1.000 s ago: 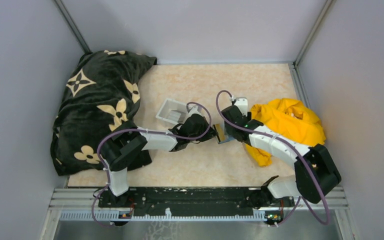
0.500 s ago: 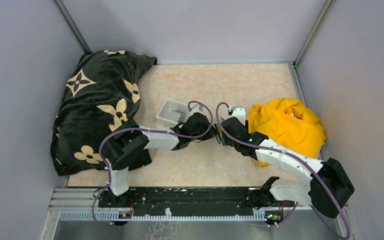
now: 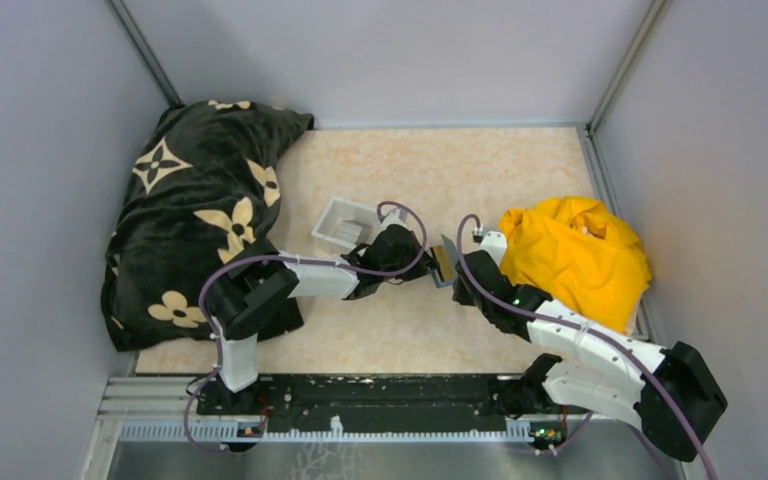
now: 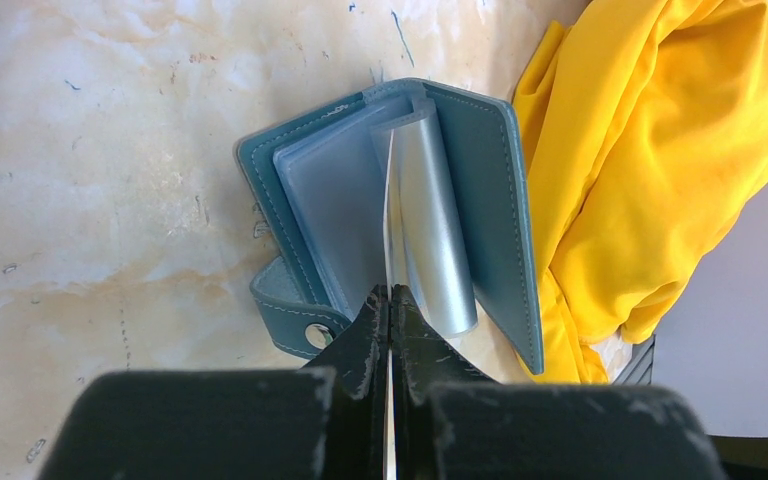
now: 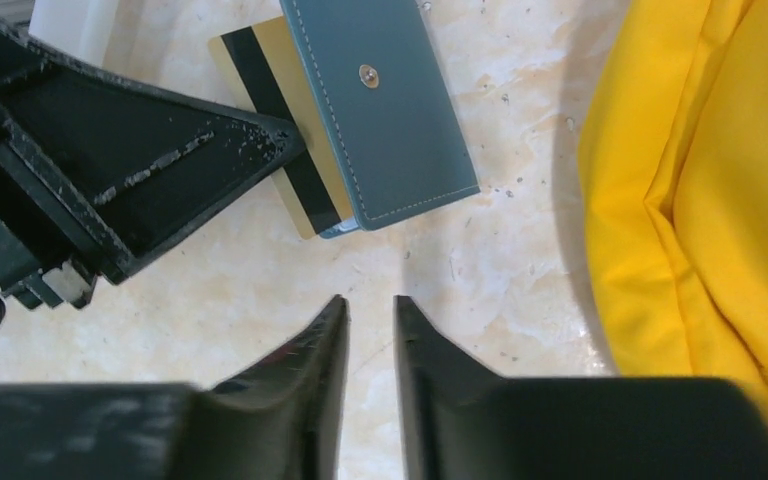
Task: Put the credit cards into the card holder
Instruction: Open the card holder at the center of the board.
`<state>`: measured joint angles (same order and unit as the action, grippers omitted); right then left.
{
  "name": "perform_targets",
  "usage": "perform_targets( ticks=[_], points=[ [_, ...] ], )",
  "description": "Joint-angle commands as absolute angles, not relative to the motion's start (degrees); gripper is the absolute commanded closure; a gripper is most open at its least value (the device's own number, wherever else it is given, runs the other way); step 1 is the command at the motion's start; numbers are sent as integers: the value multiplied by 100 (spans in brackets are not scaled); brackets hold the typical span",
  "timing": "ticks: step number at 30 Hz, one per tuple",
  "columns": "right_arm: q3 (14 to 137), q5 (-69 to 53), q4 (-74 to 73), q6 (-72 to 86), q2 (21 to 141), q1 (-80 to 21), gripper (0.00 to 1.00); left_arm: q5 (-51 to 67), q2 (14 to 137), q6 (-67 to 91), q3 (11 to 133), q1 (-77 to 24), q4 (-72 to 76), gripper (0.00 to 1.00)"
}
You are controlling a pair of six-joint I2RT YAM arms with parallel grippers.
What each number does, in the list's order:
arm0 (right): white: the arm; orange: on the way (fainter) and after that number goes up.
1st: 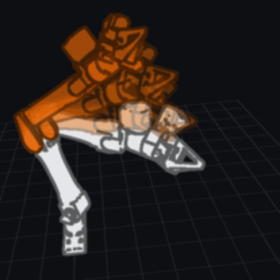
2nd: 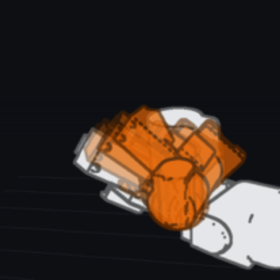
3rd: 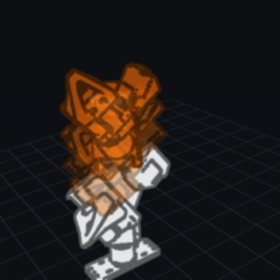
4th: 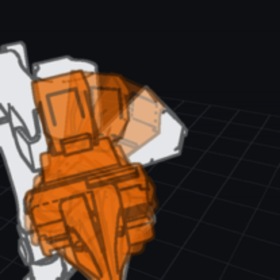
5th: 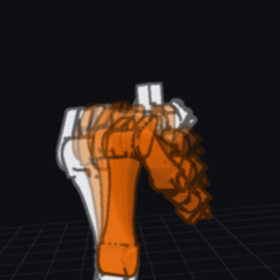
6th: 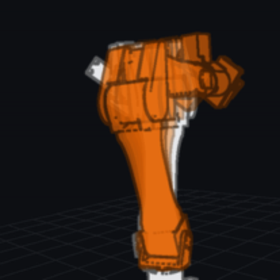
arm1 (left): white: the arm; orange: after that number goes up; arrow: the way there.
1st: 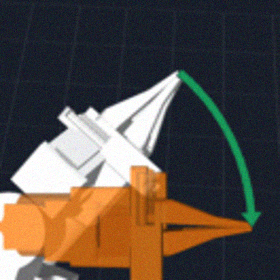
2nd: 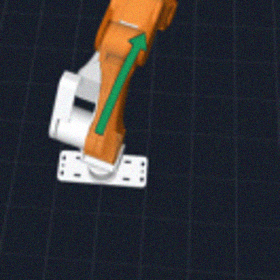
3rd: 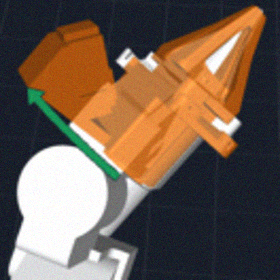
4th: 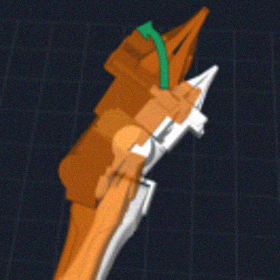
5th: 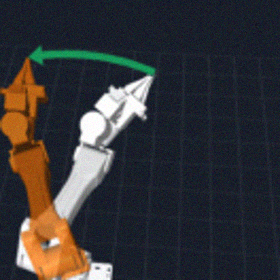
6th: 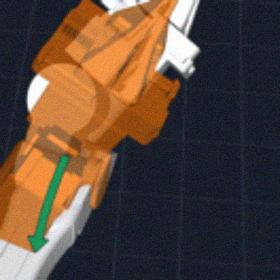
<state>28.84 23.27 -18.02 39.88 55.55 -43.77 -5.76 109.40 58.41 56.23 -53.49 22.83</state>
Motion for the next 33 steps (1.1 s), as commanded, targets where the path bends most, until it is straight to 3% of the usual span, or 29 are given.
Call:
perform_targets(
  ticks=[1,5,33],
  points=[
    [2887,2391,-1396,4008,5716,-4438,87,-529,11030,5694,5691,-5315,2140,100],
    [2787,2396,-1169,3932,5987,-4439,100,-488,11039,5696,5661,-5292,2162,100],
    [2456,3180,126,3905,6908,-4438,100,-385,10982,5719,5569,-5239,2206,100]
  ],
)
